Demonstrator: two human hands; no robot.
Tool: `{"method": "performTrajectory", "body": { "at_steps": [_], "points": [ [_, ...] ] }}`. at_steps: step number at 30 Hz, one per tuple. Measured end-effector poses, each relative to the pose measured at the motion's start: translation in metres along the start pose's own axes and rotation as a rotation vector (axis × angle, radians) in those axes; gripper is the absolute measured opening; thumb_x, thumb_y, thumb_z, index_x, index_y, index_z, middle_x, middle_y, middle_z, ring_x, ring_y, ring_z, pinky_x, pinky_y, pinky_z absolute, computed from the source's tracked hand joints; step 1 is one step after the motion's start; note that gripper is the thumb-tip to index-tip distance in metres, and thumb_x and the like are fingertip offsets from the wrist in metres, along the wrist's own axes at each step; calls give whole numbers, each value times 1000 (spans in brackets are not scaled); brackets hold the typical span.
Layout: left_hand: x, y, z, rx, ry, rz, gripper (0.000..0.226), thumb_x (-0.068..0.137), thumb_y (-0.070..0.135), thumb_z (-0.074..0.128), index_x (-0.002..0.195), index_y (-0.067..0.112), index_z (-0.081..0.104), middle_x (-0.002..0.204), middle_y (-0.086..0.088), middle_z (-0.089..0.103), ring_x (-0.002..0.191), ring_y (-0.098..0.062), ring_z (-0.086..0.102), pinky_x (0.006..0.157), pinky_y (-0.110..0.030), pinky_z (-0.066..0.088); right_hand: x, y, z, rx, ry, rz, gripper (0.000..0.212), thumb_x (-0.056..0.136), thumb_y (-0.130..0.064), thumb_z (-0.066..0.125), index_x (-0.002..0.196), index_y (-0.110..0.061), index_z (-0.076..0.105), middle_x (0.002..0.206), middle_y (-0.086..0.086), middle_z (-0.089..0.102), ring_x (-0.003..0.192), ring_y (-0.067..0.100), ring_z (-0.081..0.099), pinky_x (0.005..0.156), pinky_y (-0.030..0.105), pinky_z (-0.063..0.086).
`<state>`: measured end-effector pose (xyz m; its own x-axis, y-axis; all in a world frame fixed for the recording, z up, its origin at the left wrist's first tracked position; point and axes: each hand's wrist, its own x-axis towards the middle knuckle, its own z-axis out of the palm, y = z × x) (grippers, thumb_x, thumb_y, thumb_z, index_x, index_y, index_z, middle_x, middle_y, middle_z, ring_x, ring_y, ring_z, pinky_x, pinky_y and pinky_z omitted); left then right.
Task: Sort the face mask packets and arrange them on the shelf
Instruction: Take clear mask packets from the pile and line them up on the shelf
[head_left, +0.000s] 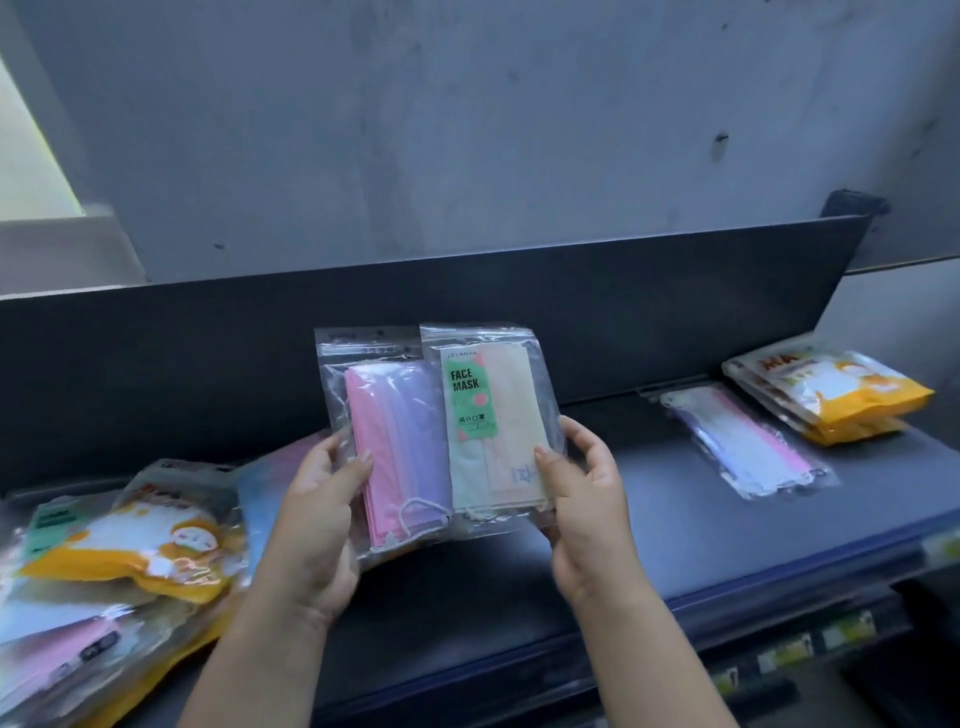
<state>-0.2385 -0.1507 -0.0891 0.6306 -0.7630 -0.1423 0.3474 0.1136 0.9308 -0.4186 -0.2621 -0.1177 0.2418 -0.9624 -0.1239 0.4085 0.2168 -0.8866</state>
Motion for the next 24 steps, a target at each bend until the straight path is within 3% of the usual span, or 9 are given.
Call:
{"method": "performTrajectory", "body": {
  "at_steps": [3,5,7,10,12,15,19,21,24],
  "points": [
    [-1,-20,45,50,-18,43,31,107,11,50,134,24,58,114,-3,79,90,-16,77,66,-33,63,19,-22,-36,-18,-7,-8,33,98,-3,64,121,-27,59,89,-8,80,87,21,75,64,36,59],
    [-4,-34,77,61,-9,30,32,108,11,49,134,28,58,111,0,79,81,-11,77,57,-27,60,32,-40,-65,-39,-9,-12,34,97,-2,64,121,-26,58,89,-4,81,87,23,75,69,39,60],
    [-8,-49,108,63,-1,18,34,109,11,47,135,29,59,116,-1,79,87,-14,78,60,-32,61,45,-59,-95,-59,-14,-6,34,98,-3,63,122,-26,57,88,-3,81,85,21,75,70,38,60],
    [-15,-71,157,61,24,20,33,109,14,47,131,33,63,121,0,78,97,-22,76,71,-42,59,63,-84,-141,-87,6,4,33,97,-6,63,119,-30,57,85,-6,80,78,18,72,56,26,53],
    [-18,-86,187,45,51,23,31,108,15,49,128,33,65,120,0,78,93,-20,76,68,-39,61,75,-97,-169,-107,28,16,32,96,-8,64,116,-33,58,93,1,80,72,18,69,54,24,51],
    [-25,-111,223,12,92,-13,31,108,15,49,131,27,65,117,-3,79,87,-17,77,60,-32,63,84,-113,-207,-141,49,33,34,92,-11,66,111,-38,60,105,16,76,77,23,65,67,35,51],
    [-37,-135,250,-5,141,-61,32,107,13,50,133,24,65,119,-7,79,95,-24,76,65,-36,66,98,-137,-243,-185,69,-9,34,93,-9,66,111,-38,60,105,2,72,88,23,71,85,50,60],
    [-40,-141,257,7,161,-77,33,107,12,48,134,23,65,121,-9,78,103,-29,73,75,-41,66,104,-145,-256,-192,78,-28,35,93,-11,66,109,-42,60,108,4,74,91,24,75,85,49,62],
    [-40,-145,263,8,189,-88,31,107,10,48,132,17,64,120,-14,77,104,-32,73,78,-44,65,112,-152,-270,-190,111,-47,35,94,-11,66,109,-43,60,106,5,75,85,21,75,76,43,62]
  ]
}}
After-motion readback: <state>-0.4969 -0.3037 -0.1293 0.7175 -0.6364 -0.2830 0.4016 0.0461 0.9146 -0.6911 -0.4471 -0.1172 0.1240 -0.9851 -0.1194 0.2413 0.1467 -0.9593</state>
